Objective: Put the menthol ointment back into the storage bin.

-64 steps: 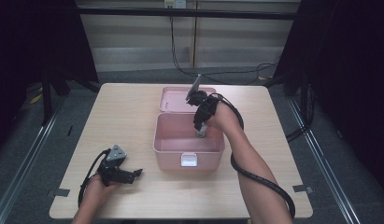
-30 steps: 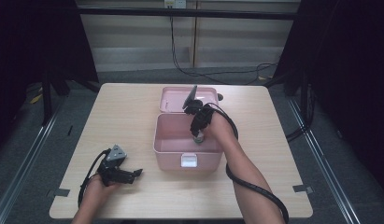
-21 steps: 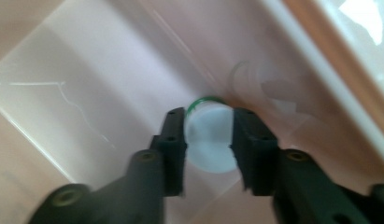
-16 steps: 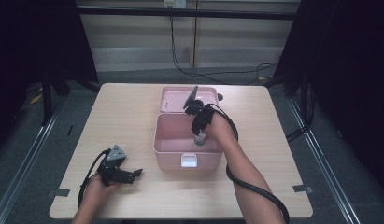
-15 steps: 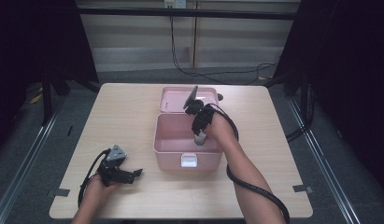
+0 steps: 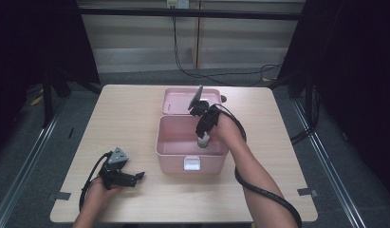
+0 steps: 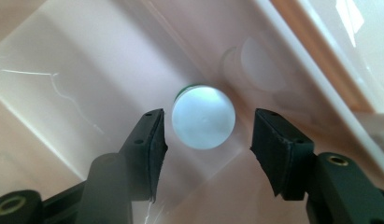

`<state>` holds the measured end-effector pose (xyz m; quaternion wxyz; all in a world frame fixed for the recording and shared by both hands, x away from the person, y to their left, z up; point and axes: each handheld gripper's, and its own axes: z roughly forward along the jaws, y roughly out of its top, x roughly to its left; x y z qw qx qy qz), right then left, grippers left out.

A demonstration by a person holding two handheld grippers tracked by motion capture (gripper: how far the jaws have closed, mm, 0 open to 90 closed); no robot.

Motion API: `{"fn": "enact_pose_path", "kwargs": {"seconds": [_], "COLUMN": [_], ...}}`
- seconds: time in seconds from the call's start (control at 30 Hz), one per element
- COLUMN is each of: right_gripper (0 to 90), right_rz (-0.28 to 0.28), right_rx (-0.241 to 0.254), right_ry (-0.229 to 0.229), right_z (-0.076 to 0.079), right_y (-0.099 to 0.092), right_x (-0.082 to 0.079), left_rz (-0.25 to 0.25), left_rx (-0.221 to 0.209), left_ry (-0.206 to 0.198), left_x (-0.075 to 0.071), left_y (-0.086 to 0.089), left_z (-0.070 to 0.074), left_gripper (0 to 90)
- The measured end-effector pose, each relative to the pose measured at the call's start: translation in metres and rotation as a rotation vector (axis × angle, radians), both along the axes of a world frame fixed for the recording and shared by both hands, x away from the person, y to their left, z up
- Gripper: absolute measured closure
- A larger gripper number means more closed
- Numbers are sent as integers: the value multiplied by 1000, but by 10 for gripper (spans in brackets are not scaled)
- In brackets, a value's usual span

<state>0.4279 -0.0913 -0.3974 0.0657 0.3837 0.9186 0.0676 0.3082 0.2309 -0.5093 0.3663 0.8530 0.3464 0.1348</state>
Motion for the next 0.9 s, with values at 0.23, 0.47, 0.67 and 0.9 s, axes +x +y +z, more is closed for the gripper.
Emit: {"fn": "enact_pose_path", "kwargs": {"seconds": [0.23, 0.47, 0.67, 0.9], "right_gripper": [303, 220, 190, 184], "right_rz": [5, 31, 48, 74], "right_rx": [19, 62, 76, 79], "right_ry": [4, 4, -7, -11], "right_z": [12, 24, 34, 45], "right_y": [0, 0, -3, -9], "right_x": [-7, -14, -22, -33], "left_rz": [2, 0, -5, -7], "left_rx": [-2, -2, 4, 5], "left_ry": [0, 1, 0, 0], "left_x": [0, 0, 0, 0], "left_y": [0, 0, 0, 0], "left_z": [0, 0, 0, 0], "left_gripper": [89, 89, 80, 79]}}
